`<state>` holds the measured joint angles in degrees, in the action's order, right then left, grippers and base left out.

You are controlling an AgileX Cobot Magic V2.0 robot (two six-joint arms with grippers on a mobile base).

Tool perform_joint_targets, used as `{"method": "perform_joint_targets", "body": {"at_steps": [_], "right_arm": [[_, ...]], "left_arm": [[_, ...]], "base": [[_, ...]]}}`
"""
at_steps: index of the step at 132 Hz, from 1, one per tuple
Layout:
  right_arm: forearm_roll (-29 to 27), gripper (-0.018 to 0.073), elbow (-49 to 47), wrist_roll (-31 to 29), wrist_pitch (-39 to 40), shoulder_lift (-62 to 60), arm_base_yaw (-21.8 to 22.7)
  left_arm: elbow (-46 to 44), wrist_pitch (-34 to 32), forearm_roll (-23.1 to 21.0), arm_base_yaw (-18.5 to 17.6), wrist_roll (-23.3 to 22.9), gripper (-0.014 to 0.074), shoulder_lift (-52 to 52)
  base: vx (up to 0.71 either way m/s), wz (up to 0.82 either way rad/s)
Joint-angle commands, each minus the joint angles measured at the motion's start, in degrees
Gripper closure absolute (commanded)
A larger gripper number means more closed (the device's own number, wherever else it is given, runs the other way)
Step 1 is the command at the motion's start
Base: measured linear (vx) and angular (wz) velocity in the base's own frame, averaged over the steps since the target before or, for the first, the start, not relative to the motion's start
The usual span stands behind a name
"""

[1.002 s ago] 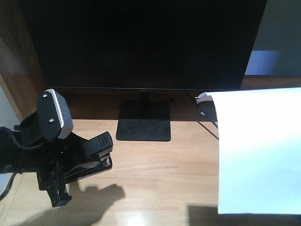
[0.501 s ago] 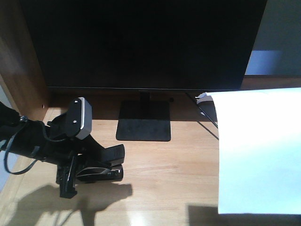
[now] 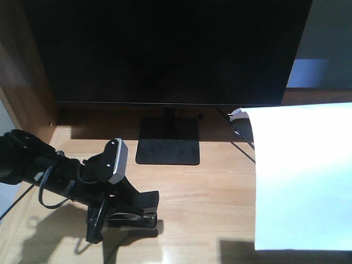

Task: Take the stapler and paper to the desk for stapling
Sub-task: 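Lower the left gripper with the black stapler toward the desk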

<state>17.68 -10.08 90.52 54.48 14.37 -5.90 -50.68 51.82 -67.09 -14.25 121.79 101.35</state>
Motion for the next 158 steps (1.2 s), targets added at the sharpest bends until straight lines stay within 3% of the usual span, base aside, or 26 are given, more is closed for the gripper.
{"method": "perform_joint_targets", "body": {"at_steps": [1,58,88,108,158], "right_arm": [[-0.22,0.0565,-1.40,-0.27,2.05,0.66,0.24],[-0.22,0.0565,-1.40,-0.27,2.05,0.66,0.24],[-0.22,0.0565,-1.40,-0.27,2.05,0.66,0.24],[-0.22,0.0565,-1.40,-0.27,2.05,0.66,0.24],[-0.22,0.0565,-1.40,-0.27,2.05,0.66,0.24]], "left_arm": [[-2.04,2.23,-5.96,-0.78,1.15,0.0603,0.03],[-4.41,0.42,-6.30,-1.72,1.15,0.0603,7.75],[-4.41,0.16,-2.84,-1.72,1.15,0.0572,8.25],[-4.41,2.52,-2.91,-1.66,1.15,0.0482,8.25],[-4.41,2.81,-2.94,-1.62,0.80,0.0102,8.25]], "base": [[0.00,0.00],[0.00,0.00],[0.00,0.00],[0.00,0.00],[0.00,0.00]]}}
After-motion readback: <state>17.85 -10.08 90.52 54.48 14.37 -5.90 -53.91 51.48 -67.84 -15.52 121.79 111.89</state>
